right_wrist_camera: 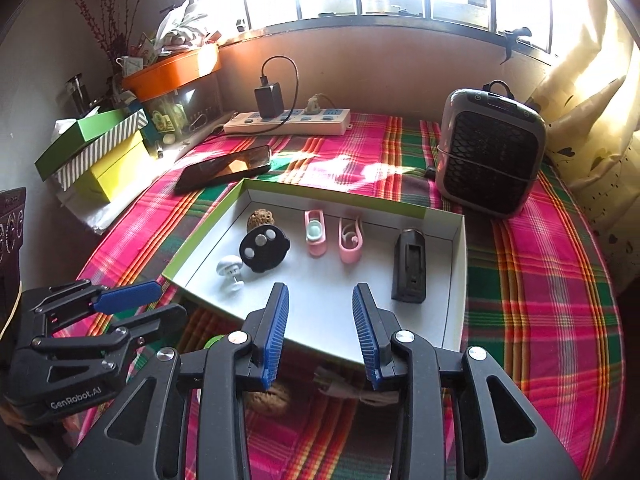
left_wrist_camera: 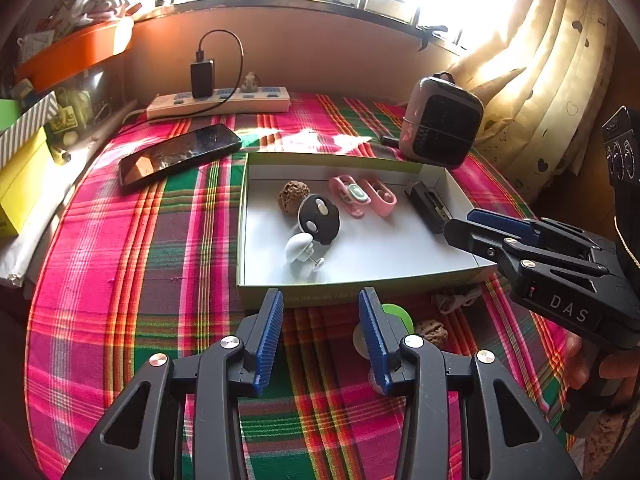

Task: Organize objects
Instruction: 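Withdraw both grippers and move the left gripper to the white round container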

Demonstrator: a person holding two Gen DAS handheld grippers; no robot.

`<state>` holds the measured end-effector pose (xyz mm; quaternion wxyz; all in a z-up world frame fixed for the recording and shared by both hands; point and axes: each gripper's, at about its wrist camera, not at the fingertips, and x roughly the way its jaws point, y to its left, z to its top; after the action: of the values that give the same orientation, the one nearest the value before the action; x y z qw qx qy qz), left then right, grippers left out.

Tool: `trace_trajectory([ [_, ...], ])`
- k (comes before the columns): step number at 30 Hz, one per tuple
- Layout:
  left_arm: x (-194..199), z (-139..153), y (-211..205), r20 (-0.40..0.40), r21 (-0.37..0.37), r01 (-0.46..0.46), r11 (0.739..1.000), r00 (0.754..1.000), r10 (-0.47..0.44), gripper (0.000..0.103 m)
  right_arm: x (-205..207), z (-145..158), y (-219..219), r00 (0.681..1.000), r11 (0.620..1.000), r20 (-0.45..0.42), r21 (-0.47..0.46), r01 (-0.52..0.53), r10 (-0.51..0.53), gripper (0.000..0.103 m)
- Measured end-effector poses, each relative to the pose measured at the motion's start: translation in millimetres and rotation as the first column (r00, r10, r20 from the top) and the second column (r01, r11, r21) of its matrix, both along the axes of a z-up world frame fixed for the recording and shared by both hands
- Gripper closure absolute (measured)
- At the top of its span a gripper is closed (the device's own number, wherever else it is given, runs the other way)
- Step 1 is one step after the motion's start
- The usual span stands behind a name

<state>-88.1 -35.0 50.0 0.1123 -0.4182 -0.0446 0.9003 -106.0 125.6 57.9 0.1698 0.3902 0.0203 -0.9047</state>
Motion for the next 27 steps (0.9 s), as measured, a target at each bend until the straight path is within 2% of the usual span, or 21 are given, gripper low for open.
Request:
trace_trajectory([
  [13, 27.4, -10.4, -0.1, 0.018, 0.038, 0.029, 0.999, 0.999, -0.030, 0.065, 37.9, -14.5, 11.4, 1.000, 1.000, -0.012, 0.018, 0.014, -0.014, 0.067],
  [16, 32.1, -14.0, 4.9, 0.025, 0.032, 0.045, 0.998, 0.999, -0.046, 0.062, 45.3, -17.0, 13.0, 1.000, 1.000, -0.019, 0.014, 0.018, -0.018, 0.066],
  [27, 33.4, -28.5, 26.4, 0.065, 0.054, 0.106, 0.993, 0.992, -0.110, 0.060, 62.0, -30.0, 21.8, 0.999, 0.999, 0.000, 0.005, 0.032, -0.032, 0.064],
])
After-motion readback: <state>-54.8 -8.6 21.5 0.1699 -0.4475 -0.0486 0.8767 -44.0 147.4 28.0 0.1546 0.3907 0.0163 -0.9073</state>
